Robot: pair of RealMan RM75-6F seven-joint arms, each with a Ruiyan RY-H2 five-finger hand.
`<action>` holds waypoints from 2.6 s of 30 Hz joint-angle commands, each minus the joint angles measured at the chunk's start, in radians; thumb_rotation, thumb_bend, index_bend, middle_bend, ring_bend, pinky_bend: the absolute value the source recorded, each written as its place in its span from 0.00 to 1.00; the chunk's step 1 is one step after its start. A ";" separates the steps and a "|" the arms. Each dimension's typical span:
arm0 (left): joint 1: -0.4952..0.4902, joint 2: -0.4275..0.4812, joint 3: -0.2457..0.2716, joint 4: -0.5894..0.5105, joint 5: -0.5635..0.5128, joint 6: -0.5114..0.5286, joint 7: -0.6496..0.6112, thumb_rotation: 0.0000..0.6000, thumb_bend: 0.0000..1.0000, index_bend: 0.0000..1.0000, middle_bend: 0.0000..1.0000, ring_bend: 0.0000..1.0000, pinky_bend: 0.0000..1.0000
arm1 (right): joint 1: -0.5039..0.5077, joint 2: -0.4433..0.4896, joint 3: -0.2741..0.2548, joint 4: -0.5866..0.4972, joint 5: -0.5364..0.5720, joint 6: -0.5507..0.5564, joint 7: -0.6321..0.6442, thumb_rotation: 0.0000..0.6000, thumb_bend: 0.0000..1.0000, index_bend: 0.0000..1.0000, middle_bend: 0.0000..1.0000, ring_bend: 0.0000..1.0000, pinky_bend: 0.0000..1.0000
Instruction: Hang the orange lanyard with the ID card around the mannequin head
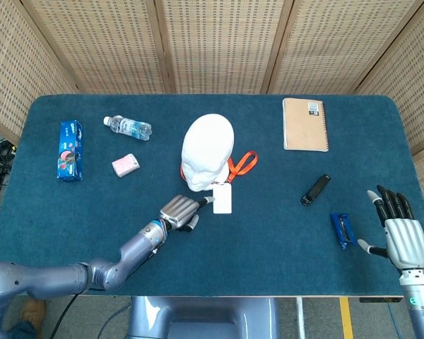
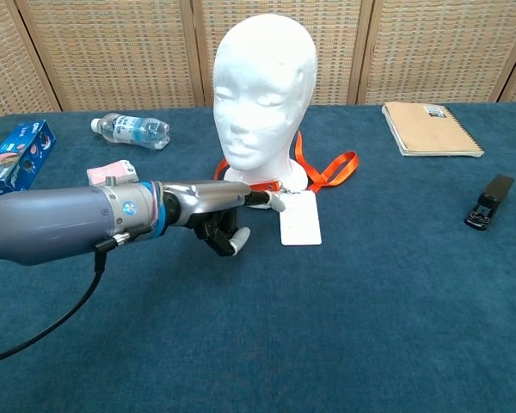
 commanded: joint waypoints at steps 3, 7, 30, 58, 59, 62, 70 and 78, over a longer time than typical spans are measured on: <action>-0.041 -0.042 -0.011 0.058 -0.038 -0.041 -0.020 1.00 0.71 0.10 1.00 0.98 1.00 | 0.000 -0.004 0.011 0.003 0.003 -0.006 -0.003 1.00 0.00 0.11 0.00 0.00 0.00; -0.055 -0.057 -0.008 0.073 -0.040 -0.049 -0.032 1.00 0.71 0.11 1.00 0.98 1.00 | -0.002 -0.005 0.014 0.003 -0.002 -0.009 -0.008 1.00 0.00 0.12 0.00 0.00 0.00; -0.185 0.084 0.129 -0.126 -0.271 -0.087 0.067 1.00 0.70 0.15 1.00 0.98 1.00 | -0.019 0.002 0.031 -0.020 -0.035 0.009 -0.007 1.00 0.00 0.12 0.00 0.00 0.00; -0.210 0.305 0.272 -0.459 -0.163 -0.090 0.032 1.00 0.70 0.17 1.00 0.98 1.00 | -0.030 -0.003 0.039 -0.033 -0.053 0.020 -0.028 1.00 0.00 0.13 0.00 0.00 0.00; -0.205 0.311 0.271 -0.466 -0.149 -0.089 0.023 1.00 0.70 0.17 1.00 0.98 1.00 | -0.030 -0.003 0.040 -0.033 -0.053 0.020 -0.029 1.00 0.00 0.13 0.00 0.00 0.00; -0.183 0.334 0.262 -0.483 -0.105 -0.067 -0.004 1.00 0.70 0.17 1.00 0.98 1.00 | -0.030 -0.003 0.041 -0.033 -0.052 0.018 -0.029 1.00 0.00 0.13 0.00 0.00 0.00; -0.065 0.425 0.209 -0.501 0.110 0.075 -0.112 1.00 0.69 0.18 1.00 0.98 1.00 | -0.030 -0.004 0.042 -0.032 -0.055 0.014 -0.028 1.00 0.00 0.13 0.00 0.00 0.00; 0.088 0.552 0.253 -0.469 0.270 0.264 -0.144 1.00 0.59 0.12 1.00 0.98 1.00 | -0.028 -0.005 0.039 -0.040 -0.068 0.013 -0.030 1.00 0.00 0.13 0.00 0.00 0.00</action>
